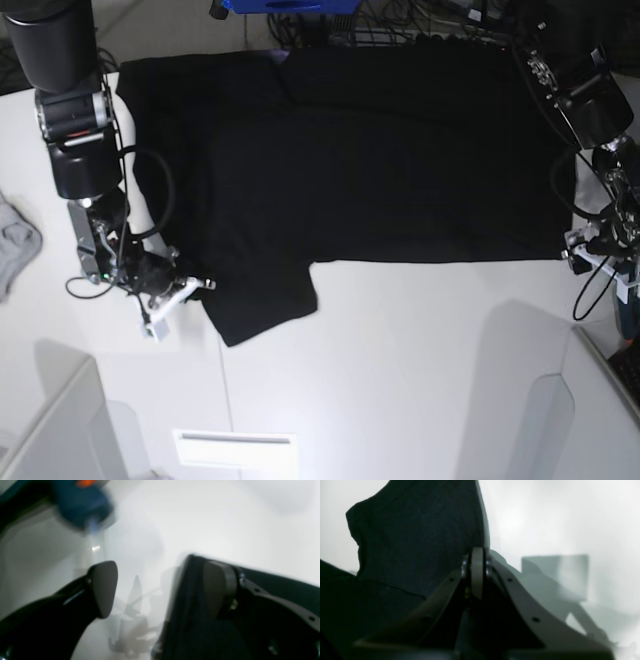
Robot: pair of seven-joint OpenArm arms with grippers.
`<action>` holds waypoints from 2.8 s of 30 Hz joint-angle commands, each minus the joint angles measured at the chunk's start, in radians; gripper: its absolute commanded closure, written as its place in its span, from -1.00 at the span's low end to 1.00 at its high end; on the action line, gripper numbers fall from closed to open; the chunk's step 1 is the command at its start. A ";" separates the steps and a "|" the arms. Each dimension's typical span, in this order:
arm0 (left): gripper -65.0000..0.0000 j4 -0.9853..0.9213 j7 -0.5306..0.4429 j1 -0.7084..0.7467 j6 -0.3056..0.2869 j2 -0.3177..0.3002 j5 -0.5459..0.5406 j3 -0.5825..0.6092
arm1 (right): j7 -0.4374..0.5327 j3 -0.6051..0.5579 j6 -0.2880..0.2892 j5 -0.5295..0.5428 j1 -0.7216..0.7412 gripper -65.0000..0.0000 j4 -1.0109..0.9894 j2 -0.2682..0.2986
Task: Fold the T-shirt properly
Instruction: 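Grasp the sleeve hem with the right gripper and the hem corner with the left, then pull the shirt's hem edge with both grippers to straighten the body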
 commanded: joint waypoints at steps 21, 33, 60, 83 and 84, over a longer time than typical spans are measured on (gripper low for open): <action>-0.57 -0.152 -0.084 -0.085 0.006 0.001 0.007 0.101 | -0.007 0.003 0.000 -0.009 0.023 1.00 0.006 0.009; -0.56 -0.284 -0.146 -0.092 0.007 0.017 0.010 0.103 | -0.007 0.003 0.000 -0.009 0.023 1.00 0.006 0.011; 1.00 -0.280 -0.136 -0.107 -0.057 0.020 -0.002 0.103 | 0.087 0.063 0.000 -0.007 0.018 1.00 0.014 0.009; 1.00 0.080 0.032 0.005 -0.071 0.055 -0.128 0.097 | 0.081 0.118 0.000 -0.007 -0.096 1.00 0.241 0.020; 1.00 0.083 0.032 0.017 -0.071 0.050 -0.159 0.100 | 0.081 0.133 0.000 -0.007 -0.111 1.00 0.260 0.025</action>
